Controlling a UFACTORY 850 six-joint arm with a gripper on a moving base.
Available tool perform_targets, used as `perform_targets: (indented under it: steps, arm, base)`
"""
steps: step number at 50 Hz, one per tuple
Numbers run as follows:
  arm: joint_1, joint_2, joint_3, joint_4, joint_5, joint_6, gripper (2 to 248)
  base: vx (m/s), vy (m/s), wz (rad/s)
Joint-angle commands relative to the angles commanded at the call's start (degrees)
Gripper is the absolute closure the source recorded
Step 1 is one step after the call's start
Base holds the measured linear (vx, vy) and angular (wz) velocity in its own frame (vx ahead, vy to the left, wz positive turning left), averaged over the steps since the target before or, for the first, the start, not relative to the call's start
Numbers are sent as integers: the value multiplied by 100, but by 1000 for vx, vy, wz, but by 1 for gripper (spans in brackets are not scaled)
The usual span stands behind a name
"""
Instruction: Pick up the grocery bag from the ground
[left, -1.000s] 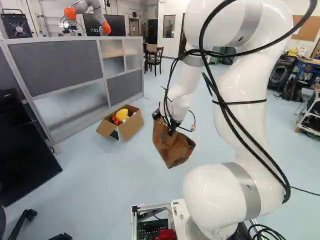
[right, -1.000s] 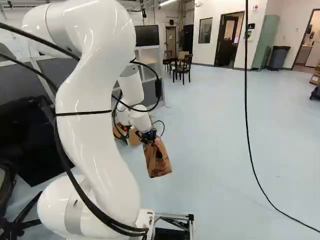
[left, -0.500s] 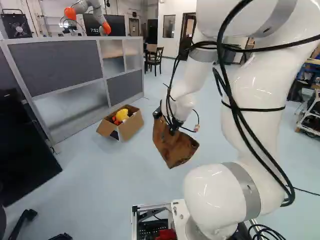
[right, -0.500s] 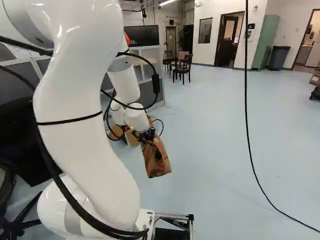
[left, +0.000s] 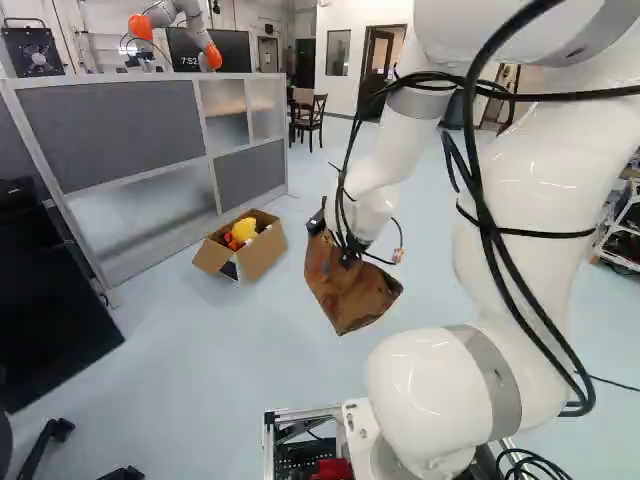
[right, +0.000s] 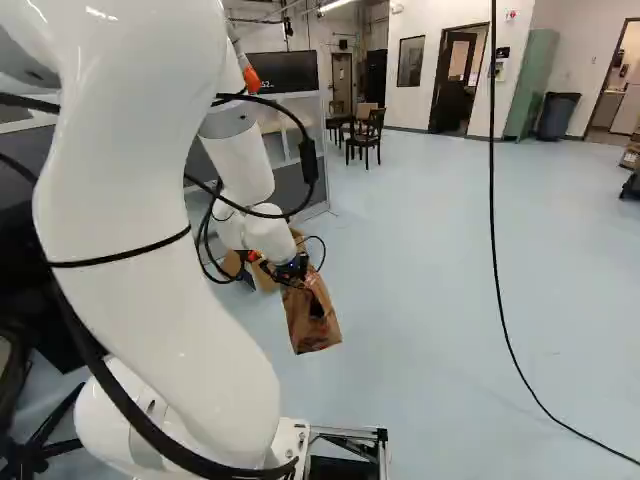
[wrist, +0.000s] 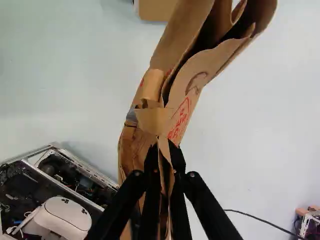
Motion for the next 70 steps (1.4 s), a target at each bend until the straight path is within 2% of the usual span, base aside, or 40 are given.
perform_targets:
  steps: [18,35,53,70]
  arm:
    - [-5,155,138,0,248,249,229]
    - [-13,425,377,0,678,680,229]
    - [-26,834,739,0,1329,1335,229]
    - [-41,1344,1192,0,2144,2152,229]
  base:
    - [0,0,0]
    - [0,0,0]
    - [0,0,0]
    - [0,0,0]
